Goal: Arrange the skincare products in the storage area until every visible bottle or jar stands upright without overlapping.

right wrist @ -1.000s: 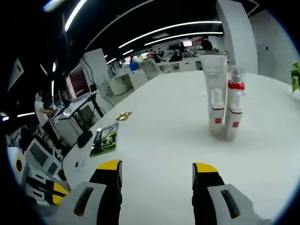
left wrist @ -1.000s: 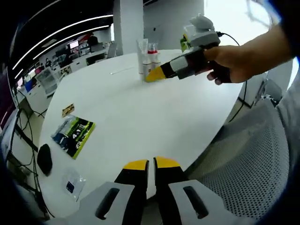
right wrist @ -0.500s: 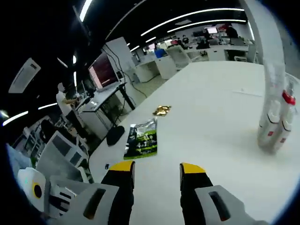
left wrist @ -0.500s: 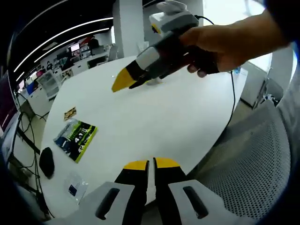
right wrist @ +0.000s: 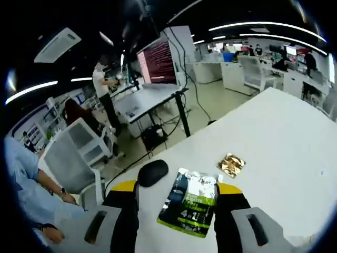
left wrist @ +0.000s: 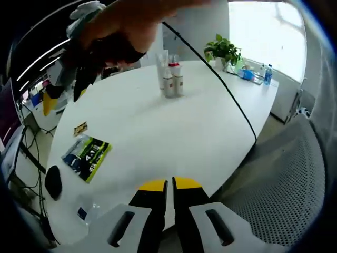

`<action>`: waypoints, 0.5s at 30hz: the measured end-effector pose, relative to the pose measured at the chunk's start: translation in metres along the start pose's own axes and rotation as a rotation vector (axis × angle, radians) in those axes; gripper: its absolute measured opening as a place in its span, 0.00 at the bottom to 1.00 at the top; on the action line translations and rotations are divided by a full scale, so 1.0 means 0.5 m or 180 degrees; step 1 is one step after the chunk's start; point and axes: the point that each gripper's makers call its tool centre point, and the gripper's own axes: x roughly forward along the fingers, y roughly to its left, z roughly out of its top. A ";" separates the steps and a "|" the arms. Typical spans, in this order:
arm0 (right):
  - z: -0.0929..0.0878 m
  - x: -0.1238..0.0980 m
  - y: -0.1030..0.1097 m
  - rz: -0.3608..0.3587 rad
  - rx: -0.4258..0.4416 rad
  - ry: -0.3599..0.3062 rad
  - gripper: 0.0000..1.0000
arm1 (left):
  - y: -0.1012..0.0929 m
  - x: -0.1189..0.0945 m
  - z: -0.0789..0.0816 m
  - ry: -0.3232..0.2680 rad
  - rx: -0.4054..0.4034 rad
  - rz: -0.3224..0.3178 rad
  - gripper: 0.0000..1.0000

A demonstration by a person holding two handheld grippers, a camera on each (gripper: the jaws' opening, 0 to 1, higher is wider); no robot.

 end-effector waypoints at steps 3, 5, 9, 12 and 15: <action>0.047 0.042 0.010 0.0061 -0.0371 0.0154 0.58 | 0.007 -0.001 -0.001 -0.0001 -0.0026 0.0031 0.00; 0.066 0.070 0.001 0.0003 -0.0218 0.0162 0.62 | 0.009 -0.002 -0.002 0.0008 -0.0048 0.0040 0.00; 0.000 0.110 -0.015 -0.0135 0.0143 0.0622 0.72 | 0.010 -0.004 -0.002 0.0002 -0.0028 0.0057 0.00; -0.056 0.139 -0.027 -0.0240 -0.0075 0.0957 0.81 | 0.012 -0.004 -0.002 -0.0003 -0.0036 0.0073 0.00; -0.117 0.167 -0.020 -0.0234 -0.0106 0.1303 0.87 | 0.013 -0.002 -0.006 0.0026 -0.0016 0.0087 0.00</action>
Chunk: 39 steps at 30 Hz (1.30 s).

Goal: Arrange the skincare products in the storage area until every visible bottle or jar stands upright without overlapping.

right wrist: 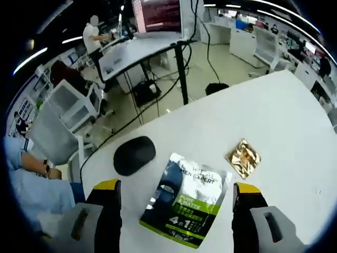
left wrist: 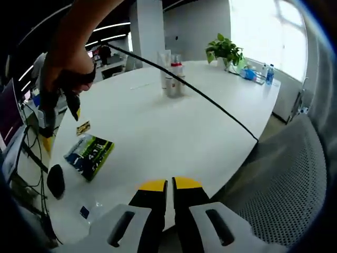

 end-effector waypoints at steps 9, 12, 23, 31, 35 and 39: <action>-0.053 0.057 -0.045 -0.0517 -0.0045 0.0270 0.92 | 0.007 -0.002 -0.003 0.0015 -0.0010 0.0048 0.00; -0.071 0.066 -0.045 -0.0502 -0.0016 0.0317 0.90 | 0.009 -0.002 -0.004 0.0022 -0.0014 0.0058 0.00; -0.102 0.066 -0.038 -0.0496 -0.0022 0.0139 0.84 | 0.008 -0.001 -0.009 0.0063 -0.0003 0.0059 0.00; -0.092 0.065 -0.027 -0.0381 -0.0297 0.0028 0.67 | 0.010 0.000 -0.012 0.0085 0.0004 0.0070 0.00; -0.094 0.062 -0.029 -0.0356 -0.0348 -0.0028 0.61 | 0.007 0.001 -0.015 0.0111 0.0022 0.0057 0.00; -0.097 0.050 -0.037 -0.0326 -0.0467 -0.0036 0.28 | 0.007 0.001 -0.015 0.0113 0.0039 0.0063 0.00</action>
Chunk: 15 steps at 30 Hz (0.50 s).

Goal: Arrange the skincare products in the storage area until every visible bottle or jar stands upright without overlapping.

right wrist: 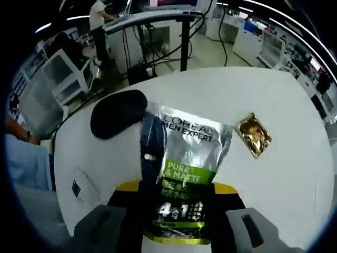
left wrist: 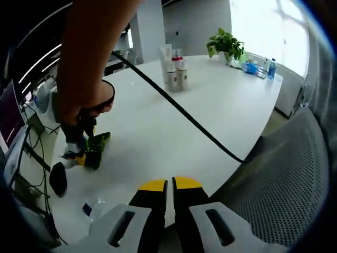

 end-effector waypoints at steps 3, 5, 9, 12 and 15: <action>0.001 0.002 0.001 0.0014 -0.0065 -0.0033 0.26 | 0.000 -0.001 0.000 0.0000 0.0004 0.0003 0.00; -0.001 -0.001 0.002 0.0046 -0.0137 -0.0032 0.22 | 0.000 0.000 -0.001 0.0008 0.0004 0.0000 0.00; -0.010 -0.005 0.003 0.0121 -0.0304 -0.0026 0.07 | 0.001 0.000 -0.002 0.0015 0.0001 0.0004 0.00; -0.014 -0.012 0.001 0.0175 -0.0330 -0.0014 0.00 | 0.000 0.001 -0.004 0.0027 0.0018 0.0005 0.00; -0.026 -0.023 0.005 0.0212 -0.0428 -0.0065 0.00 | 0.001 0.001 -0.005 0.0031 0.0018 0.0005 0.00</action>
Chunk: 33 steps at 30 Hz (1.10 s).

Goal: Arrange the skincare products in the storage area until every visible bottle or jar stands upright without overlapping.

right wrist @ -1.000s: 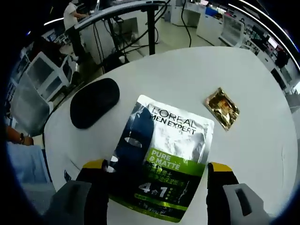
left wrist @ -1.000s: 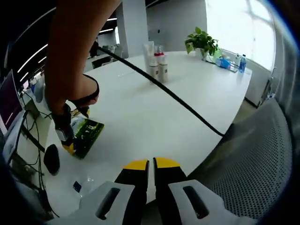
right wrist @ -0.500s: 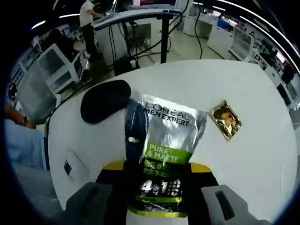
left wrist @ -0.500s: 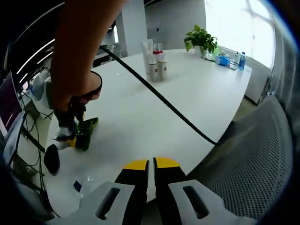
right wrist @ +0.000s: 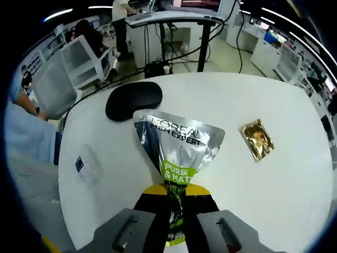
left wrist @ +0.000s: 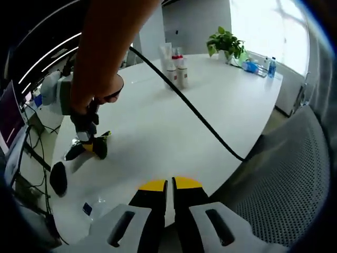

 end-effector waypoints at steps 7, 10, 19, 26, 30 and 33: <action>0.008 -0.071 0.032 0.0144 0.0230 -0.0561 0.00 | -0.007 0.003 -0.001 0.0018 0.0001 -0.0076 0.00; -0.008 -0.115 0.048 0.0135 0.0152 -0.0654 0.00 | -0.014 0.004 -0.002 0.0034 0.0026 -0.0120 0.00; -0.078 -0.226 0.084 -0.0075 0.0206 -0.0981 0.00 | -0.020 0.005 0.007 -0.0017 -0.0067 -0.0217 0.00; -0.136 -0.300 0.098 -0.0296 0.0544 -0.1139 0.00 | -0.033 0.009 0.009 -0.0033 -0.0008 -0.0256 0.00; -0.160 -0.325 0.098 -0.0366 0.0654 -0.1183 0.00 | -0.033 0.008 0.009 -0.0046 0.0016 -0.0250 0.00; -0.177 -0.340 0.103 -0.0421 0.0638 -0.1176 0.00 | -0.024 0.004 0.015 -0.0099 -0.0057 -0.0230 0.00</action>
